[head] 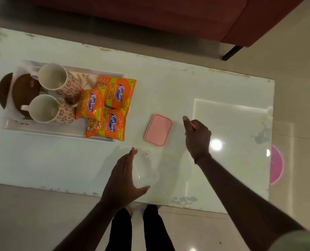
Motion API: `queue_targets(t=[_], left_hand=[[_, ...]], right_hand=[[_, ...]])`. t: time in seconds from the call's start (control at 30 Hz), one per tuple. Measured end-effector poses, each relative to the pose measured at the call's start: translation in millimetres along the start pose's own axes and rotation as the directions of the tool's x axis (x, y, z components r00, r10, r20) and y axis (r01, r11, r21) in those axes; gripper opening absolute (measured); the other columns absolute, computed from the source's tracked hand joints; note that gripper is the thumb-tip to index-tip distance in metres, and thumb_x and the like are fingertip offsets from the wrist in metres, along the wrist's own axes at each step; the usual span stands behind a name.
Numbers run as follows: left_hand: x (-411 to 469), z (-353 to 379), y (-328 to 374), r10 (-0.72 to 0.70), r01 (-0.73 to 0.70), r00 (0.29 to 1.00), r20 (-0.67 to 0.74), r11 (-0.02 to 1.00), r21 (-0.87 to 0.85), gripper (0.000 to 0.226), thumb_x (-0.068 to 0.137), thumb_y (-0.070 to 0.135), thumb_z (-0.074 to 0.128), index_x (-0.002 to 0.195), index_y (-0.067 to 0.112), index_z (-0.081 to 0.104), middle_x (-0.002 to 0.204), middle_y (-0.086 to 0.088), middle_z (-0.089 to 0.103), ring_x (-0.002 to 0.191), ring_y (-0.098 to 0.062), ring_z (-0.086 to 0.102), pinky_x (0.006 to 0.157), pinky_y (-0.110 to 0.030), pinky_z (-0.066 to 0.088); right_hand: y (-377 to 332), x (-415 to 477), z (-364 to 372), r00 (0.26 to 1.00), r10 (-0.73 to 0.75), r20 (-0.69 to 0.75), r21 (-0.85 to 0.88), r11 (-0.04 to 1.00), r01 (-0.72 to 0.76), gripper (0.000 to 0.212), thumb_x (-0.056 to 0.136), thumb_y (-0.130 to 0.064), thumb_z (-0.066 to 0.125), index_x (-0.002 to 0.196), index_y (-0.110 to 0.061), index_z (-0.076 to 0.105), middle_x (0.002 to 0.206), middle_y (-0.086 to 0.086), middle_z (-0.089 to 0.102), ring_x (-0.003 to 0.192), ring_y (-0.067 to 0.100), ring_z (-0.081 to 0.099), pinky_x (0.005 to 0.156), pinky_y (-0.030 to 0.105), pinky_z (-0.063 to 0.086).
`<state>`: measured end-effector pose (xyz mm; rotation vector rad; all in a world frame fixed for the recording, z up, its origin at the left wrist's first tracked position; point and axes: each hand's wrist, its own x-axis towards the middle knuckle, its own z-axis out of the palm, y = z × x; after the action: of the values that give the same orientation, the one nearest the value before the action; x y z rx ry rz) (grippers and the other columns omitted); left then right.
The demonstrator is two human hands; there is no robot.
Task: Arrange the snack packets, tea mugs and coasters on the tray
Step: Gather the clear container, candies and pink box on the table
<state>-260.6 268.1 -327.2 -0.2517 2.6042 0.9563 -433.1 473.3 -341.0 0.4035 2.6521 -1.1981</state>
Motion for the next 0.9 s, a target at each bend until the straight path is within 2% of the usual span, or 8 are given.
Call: queue_targets(t=[0.13,0.23,0.4,0.53,0.67,0.77,0.83,0.9], left_hand=[[3,0,-1,0.029,-0.029,1.000,-0.008,1.000,0.010,0.126,0.054,0.065,0.079,0.149,0.024,0.007,0.153,0.001,0.038,0.138,-0.019,0.041,0.109,-0.040,0.042],[5,3,-3,0.027,-0.027,1.000,-0.002,0.999,0.027,0.128,0.053,0.067,0.078,0.150,0.024,0.007,0.154,0.001,0.037,0.137,-0.019,0.041,0.110,-0.040,0.041],[6,6,-6,0.054,-0.053,0.998,-0.035,0.998,0.026,0.127,0.054,0.067,0.080,0.150,0.021,0.011,0.150,-0.002,0.043,0.135,-0.019,0.045,0.108,-0.034,0.038],[7,7,-6,0.074,-0.073,0.995,-0.059,0.997,0.031,0.125,0.055,0.066,0.081,0.149,0.018,0.015,0.147,-0.005,0.046,0.133,-0.021,0.047,0.108,-0.029,0.031],[8,10,-8,0.073,-0.071,0.994,-0.081,0.997,0.020,0.120,0.056,0.066,0.079,0.148,0.017,0.019,0.146,-0.005,0.048,0.132,-0.021,0.049,0.107,-0.033,0.035],[9,11,-8,0.095,-0.095,0.990,-0.105,0.995,0.004,0.109,0.065,0.073,0.067,0.145,0.011,0.028,0.143,-0.009,0.051,0.129,-0.023,0.052,0.107,-0.041,0.045],[9,11,-9,0.121,-0.122,0.984,-0.128,0.992,-0.004,0.097,0.075,0.079,0.049,0.141,0.008,0.034,0.137,-0.015,0.056,0.123,-0.027,0.058,0.104,-0.042,0.047],[8,11,-10,0.134,-0.137,0.982,-0.135,0.991,-0.014,0.096,0.078,0.081,0.039,0.139,0.008,0.032,0.134,-0.018,0.057,0.121,-0.030,0.059,0.103,-0.040,0.044]], right_hand=[[-30,-71,16,0.994,0.027,0.108,0.303,0.951,-0.059,0.053,0.090,-0.054,0.055,0.055,-0.014,0.051,0.052,0.005,0.053,0.050,0.011,0.046,0.058,0.030,0.040],[-35,-118,37,0.987,0.021,0.159,0.446,0.890,-0.091,0.054,0.092,-0.053,0.045,0.063,-0.009,0.053,0.056,-0.001,0.051,0.055,0.011,0.046,0.058,0.028,0.038],[-29,-143,66,0.993,-0.010,0.118,0.460,0.887,-0.046,0.057,0.096,-0.051,0.030,0.069,-0.006,0.053,0.065,0.008,0.055,0.065,0.020,0.053,0.062,0.030,0.044],[-26,-142,74,0.997,-0.038,0.063,0.465,0.885,0.004,0.048,0.097,-0.043,0.032,0.069,-0.009,0.052,0.064,0.000,0.052,0.065,0.015,0.051,0.061,0.030,0.043],[-24,-143,76,0.994,-0.092,0.060,0.448,0.892,0.055,0.038,0.097,-0.038,0.033,0.073,-0.015,0.052,0.068,-0.002,0.053,0.068,0.016,0.053,0.062,0.028,0.044],[-27,-150,75,0.990,-0.132,0.055,0.439,0.893,0.095,0.031,0.099,-0.035,0.035,0.079,-0.024,0.056,0.078,-0.002,0.060,0.078,0.017,0.059,0.069,0.038,0.051],[-27,-155,75,0.988,-0.150,0.042,0.448,0.886,0.115,0.031,0.099,-0.036,0.035,0.087,-0.029,0.063,0.090,-0.007,0.067,0.090,0.017,0.063,0.081,0.038,0.053],[-26,-159,75,0.991,-0.131,0.035,0.474,0.875,0.099,0.033,0.099,-0.039,0.036,0.095,-0.031,0.068,0.102,-0.007,0.071,0.102,0.019,0.065,0.090,0.035,0.053]])
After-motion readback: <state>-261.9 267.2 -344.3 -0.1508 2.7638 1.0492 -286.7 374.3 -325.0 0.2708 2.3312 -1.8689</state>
